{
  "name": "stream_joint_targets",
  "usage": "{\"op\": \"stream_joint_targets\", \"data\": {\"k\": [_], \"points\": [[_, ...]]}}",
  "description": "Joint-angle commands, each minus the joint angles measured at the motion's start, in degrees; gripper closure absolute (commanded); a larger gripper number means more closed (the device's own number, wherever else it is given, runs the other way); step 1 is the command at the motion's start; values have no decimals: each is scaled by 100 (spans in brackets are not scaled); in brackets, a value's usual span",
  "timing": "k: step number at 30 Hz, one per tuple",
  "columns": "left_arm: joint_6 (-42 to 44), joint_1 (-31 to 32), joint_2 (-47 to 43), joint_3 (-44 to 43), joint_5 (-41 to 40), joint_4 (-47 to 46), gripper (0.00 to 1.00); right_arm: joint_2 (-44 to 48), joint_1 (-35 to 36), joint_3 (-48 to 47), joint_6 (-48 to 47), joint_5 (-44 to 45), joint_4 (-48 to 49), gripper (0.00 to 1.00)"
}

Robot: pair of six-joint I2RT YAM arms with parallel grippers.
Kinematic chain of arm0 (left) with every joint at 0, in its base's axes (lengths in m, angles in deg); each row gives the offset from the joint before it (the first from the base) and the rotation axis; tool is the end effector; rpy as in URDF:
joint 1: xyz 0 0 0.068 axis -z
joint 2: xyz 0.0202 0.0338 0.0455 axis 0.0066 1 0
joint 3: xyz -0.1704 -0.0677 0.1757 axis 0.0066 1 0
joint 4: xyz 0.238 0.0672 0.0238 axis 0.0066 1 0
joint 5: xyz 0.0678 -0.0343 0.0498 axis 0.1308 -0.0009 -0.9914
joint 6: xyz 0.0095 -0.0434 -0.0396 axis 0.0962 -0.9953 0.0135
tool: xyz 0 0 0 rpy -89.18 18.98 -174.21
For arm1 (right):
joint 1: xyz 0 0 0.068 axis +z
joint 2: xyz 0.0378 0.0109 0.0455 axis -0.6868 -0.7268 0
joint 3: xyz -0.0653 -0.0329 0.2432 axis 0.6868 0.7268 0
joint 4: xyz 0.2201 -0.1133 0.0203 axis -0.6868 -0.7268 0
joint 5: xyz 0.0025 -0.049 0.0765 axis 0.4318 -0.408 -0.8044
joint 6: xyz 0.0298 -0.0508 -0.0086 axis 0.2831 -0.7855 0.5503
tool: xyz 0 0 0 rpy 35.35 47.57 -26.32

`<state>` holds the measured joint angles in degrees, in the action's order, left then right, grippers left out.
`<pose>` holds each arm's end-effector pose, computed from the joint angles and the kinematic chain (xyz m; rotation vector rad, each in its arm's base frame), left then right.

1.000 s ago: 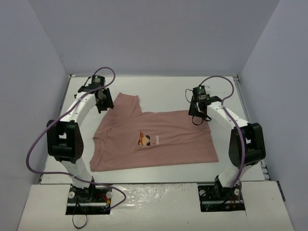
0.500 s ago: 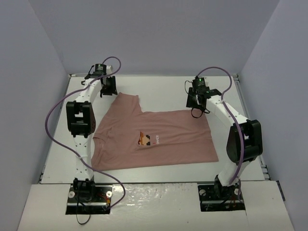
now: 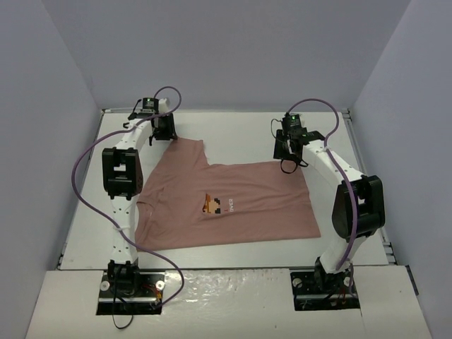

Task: Fold and stack the t-shirts
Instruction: Grap the side of the flattened tshirt furthest away from the robot with both arms

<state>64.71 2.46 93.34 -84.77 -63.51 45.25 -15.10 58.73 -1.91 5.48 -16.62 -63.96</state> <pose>0.5216 -0.0411 0.1780 -0.0549 2.3847 -0.5644 0.3718 0.0977 0.2437 0.0994 2.2827 0.1940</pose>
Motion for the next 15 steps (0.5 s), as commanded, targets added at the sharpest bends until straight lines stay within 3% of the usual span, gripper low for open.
{"op": "stream_joint_targets", "data": {"k": [1,11,15], "points": [[143,21,65,-263,133,-314,66,136,-24,-3,-97,-17,27,58],[157,27,265,-286,485,-349,67,34,-24,-18,-74,80,33,58],[134,33,208,-186,607,-349,82,-102,-24,-154,-60,207,27,58]]}}
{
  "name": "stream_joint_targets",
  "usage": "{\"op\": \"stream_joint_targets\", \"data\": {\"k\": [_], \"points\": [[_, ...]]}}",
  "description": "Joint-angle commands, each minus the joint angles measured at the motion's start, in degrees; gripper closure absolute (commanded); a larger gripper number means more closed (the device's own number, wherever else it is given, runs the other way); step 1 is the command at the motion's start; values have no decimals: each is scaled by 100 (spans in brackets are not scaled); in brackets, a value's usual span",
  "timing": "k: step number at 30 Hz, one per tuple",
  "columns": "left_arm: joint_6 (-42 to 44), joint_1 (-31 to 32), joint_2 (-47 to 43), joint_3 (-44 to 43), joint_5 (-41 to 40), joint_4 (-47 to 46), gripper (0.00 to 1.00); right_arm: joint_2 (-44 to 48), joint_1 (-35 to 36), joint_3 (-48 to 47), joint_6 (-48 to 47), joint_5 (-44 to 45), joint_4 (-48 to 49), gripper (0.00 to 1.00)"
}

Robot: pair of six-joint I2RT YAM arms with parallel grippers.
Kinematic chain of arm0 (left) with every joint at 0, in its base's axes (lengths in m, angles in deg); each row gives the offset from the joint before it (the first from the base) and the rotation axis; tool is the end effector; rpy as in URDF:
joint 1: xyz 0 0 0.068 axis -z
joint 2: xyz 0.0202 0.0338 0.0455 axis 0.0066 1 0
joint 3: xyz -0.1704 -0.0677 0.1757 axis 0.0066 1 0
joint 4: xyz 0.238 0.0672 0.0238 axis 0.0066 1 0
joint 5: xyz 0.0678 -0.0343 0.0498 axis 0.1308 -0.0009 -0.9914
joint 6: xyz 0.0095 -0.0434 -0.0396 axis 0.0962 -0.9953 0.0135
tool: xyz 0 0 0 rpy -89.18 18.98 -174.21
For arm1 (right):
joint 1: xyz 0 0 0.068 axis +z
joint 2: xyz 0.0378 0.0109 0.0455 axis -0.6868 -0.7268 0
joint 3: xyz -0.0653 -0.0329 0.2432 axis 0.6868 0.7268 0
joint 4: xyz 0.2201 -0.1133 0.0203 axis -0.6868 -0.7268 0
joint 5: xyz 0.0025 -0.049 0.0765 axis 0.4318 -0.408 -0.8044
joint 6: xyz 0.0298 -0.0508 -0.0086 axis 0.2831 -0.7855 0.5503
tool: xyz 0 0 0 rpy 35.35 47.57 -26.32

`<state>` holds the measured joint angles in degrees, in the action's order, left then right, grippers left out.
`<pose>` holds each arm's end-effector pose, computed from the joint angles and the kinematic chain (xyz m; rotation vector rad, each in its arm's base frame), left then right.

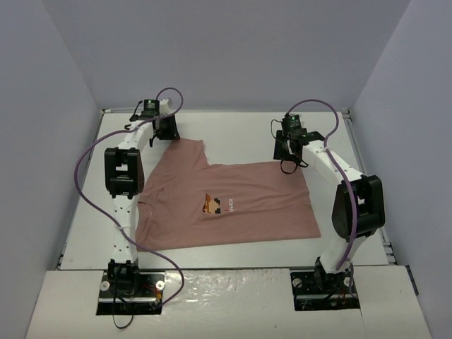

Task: Fold and stack the t-shirts
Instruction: Grap the side of the flattened tshirt furthest away from the robot with both arms

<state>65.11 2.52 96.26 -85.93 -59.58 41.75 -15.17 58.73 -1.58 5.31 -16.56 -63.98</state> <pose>0.5304 -0.0449 0.1643 -0.0023 2.3493 -0.6410 0.3713 0.0976 0.2414 0.0964 2.2897 0.1890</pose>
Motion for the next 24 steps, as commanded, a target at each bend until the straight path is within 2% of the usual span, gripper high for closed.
{"op": "stream_joint_targets", "data": {"k": [1,4,12,18,24], "points": [[116,27,-113,4,199,1,90,-104,-24,-238,-51,209,29,58],[171,17,-269,195,170,9,100,-205,-25,-357,-87,265,29,58],[238,-43,-842,257,17,-7,100,-794,-269,-827,-189,426,20,58],[223,-44,-1159,202,-99,17,100,-1436,-470,-1276,-287,368,20,50],[160,-44,-1274,265,-138,71,100,-1620,-648,-1283,-237,381,20,48]]}}
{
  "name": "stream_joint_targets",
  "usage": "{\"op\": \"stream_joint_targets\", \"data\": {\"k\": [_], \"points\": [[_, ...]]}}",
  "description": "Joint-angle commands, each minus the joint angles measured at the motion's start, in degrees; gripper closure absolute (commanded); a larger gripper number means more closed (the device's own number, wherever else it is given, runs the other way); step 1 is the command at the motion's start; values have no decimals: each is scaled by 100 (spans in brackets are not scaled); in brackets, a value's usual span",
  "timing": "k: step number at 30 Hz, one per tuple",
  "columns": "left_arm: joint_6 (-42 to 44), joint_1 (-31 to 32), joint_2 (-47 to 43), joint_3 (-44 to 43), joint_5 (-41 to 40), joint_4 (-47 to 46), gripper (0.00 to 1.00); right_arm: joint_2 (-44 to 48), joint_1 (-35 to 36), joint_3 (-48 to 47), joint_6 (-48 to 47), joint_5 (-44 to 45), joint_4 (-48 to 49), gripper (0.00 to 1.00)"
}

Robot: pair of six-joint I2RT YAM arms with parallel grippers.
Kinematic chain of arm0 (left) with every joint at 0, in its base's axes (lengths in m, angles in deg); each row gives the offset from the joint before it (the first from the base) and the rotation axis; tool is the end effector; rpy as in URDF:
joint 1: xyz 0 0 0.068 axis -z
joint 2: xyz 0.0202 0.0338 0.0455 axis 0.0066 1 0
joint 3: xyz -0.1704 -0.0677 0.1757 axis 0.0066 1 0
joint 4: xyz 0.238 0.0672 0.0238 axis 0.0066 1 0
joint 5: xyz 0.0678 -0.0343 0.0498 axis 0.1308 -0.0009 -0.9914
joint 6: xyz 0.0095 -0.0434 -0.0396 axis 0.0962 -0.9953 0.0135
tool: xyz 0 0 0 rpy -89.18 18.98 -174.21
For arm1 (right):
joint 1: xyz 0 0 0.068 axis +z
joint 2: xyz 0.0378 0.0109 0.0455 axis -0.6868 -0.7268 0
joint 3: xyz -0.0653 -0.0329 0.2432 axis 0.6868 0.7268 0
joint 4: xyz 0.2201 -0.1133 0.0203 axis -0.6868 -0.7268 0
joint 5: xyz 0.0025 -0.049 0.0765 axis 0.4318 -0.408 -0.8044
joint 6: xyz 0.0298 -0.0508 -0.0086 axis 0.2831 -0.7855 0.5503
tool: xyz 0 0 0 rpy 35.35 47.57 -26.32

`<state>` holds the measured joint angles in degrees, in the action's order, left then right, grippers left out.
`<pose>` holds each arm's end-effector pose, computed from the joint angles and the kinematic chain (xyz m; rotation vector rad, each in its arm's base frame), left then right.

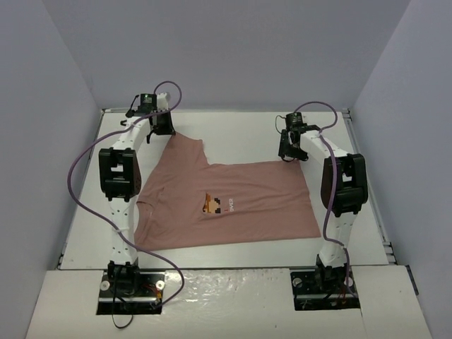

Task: Fold and stack the t-shirts
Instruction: Grap the side of the flattened tshirt furthest away from the robot with both arms

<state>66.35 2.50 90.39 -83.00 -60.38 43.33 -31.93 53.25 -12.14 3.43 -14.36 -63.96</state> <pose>0.5169 -0.0435 0.1973 0.0222 2.3242 -0.6119 0.4321 0.0692 0.1855 0.1858 2.3799 0.0491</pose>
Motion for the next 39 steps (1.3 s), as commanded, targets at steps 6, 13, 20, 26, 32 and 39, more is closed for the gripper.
{"op": "stream_joint_targets", "data": {"k": [6,13,20,26,32,39], "points": [[19,-41,-740,-46,-57,-79,100,-163,-254,-292,-47,114,27,45],[4,-41,-750,-85,-50,-79,100,-390,-351,-284,-7,16,36,44],[36,-41,-724,-100,-47,-26,100,-651,-433,-311,-3,-150,71,46],[35,-59,-731,-128,-56,-8,100,-662,-454,-136,60,-351,188,60],[-10,-110,-682,-331,-41,23,100,-720,-517,-178,18,-309,229,93],[-137,-171,-599,-949,-30,166,100,-717,-568,-603,-200,-45,219,100]]}}
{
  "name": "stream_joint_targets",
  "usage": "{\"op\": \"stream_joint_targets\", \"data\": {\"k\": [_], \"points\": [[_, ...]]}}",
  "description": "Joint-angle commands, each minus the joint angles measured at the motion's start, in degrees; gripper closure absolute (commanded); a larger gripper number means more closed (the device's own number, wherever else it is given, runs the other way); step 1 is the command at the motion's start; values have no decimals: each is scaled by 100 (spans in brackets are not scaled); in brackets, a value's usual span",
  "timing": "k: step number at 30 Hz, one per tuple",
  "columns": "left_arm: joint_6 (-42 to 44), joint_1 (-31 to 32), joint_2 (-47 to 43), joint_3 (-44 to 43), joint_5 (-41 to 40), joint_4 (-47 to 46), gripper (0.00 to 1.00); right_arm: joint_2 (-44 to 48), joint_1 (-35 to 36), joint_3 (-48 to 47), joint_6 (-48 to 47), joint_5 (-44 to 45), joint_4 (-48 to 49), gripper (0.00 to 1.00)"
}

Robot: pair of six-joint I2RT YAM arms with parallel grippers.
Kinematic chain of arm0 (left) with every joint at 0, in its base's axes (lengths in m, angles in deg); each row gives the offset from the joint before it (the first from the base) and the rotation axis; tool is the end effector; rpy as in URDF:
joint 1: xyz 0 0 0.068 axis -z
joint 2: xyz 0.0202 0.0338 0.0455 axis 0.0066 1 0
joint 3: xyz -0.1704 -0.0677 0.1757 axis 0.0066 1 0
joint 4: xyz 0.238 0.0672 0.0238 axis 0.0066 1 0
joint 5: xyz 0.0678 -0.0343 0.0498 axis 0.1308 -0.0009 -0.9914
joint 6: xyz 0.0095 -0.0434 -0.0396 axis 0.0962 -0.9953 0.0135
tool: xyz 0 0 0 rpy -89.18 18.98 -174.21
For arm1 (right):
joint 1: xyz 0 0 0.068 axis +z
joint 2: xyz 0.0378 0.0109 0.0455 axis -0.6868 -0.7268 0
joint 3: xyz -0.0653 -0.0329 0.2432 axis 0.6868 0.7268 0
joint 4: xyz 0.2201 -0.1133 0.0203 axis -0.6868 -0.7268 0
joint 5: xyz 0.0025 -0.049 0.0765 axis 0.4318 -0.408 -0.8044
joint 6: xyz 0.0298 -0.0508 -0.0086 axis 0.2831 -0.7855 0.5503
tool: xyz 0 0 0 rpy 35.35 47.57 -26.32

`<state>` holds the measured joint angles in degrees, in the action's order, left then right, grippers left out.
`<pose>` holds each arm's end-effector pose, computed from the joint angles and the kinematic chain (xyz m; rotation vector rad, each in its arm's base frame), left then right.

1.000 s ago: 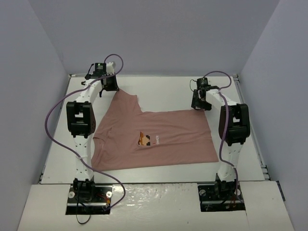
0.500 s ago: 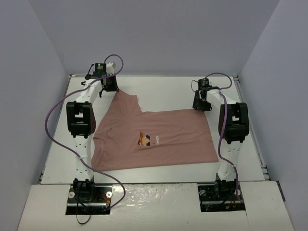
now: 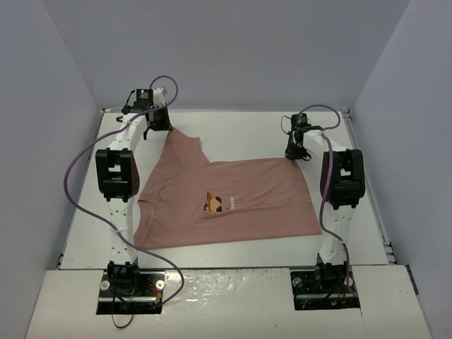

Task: Fold and stack the t-shirts
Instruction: Grap the side of the flattened tshirt furthest away from the robot with both arms

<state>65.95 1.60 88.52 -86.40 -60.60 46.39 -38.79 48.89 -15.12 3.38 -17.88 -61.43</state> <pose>0.5145 -0.0351 0.2281 0.0048 2.2859 -0.5996 0.4547 0.0406 0.1536 0.2487 2.4057 0.0801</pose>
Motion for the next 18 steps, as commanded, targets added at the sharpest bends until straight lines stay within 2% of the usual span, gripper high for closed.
{"op": "stream_joint_targets", "data": {"k": [1,7,13,18], "points": [[-103,-84,-430,-647,6,-134,100,-14,-134,-340,-210,313,-33,100],[-73,-84,-932,-400,72,-120,100,298,-138,-285,-253,385,-33,100],[0,-66,-1801,645,19,-132,100,742,-138,11,-244,431,-42,100],[-18,-71,-2261,1098,-62,-203,100,1000,-120,176,-185,426,-33,100]]}}
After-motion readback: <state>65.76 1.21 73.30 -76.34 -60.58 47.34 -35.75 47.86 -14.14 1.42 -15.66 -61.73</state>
